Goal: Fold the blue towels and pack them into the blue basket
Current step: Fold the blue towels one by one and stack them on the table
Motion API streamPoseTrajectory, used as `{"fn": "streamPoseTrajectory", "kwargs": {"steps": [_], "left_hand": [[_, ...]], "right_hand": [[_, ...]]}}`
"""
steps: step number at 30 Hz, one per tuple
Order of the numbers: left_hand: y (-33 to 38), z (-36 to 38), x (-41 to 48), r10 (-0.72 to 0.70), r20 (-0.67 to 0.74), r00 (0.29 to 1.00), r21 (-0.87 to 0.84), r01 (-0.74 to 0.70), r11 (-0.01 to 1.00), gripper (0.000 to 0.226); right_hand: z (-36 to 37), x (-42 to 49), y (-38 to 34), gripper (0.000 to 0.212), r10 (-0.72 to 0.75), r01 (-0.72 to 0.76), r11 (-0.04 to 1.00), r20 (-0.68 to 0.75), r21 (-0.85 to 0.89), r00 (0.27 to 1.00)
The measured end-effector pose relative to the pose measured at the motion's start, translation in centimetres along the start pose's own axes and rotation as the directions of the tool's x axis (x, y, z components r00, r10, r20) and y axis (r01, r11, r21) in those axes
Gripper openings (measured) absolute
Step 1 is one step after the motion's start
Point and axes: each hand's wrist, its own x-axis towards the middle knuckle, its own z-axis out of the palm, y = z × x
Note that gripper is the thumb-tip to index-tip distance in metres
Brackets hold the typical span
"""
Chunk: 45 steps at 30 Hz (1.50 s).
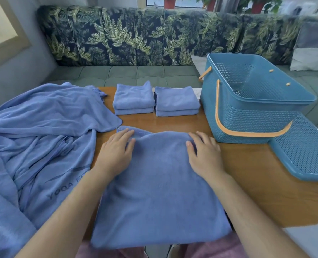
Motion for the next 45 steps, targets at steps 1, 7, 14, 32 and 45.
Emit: {"fn": "streamPoseTrajectory", "kwargs": {"steps": [1, 7, 14, 32, 45], "left_hand": [[-0.4, 0.0, 0.8, 0.01, -0.014, 1.0, 0.004, -0.01, 1.0, 0.039], [-2.4, 0.5, 2.9, 0.05, -0.152, 0.987, 0.021, -0.048, 0.999, 0.025], [-2.7, 1.0, 2.8, 0.048, -0.211, 0.976, 0.01, -0.047, 0.999, 0.014], [-3.2, 0.5, 4.4, -0.124, -0.231, 0.965, -0.242, 0.067, 0.968, 0.006], [-2.5, 0.8, 3.9, -0.06, -0.312, 0.948, -0.11, 0.026, 0.994, 0.005]], "right_hand": [[0.3, -0.2, 0.2, 0.047, -0.005, 0.008, 0.999, -0.059, 0.049, 0.998], [0.0, 1.7, 0.8, 0.025, -0.035, 0.066, 0.9, -0.08, 0.431, 0.996], [-0.1, 2.3, 1.2, 0.038, -0.13, 0.189, 0.792, -0.142, 0.581, 0.981], [2.3, 6.2, 1.8, 0.013, -0.241, 0.253, 0.954, -0.085, 0.163, 0.967], [2.6, 6.2, 1.9, 0.014, -0.18, 0.187, 0.98, -0.096, 0.067, 0.979]]}}
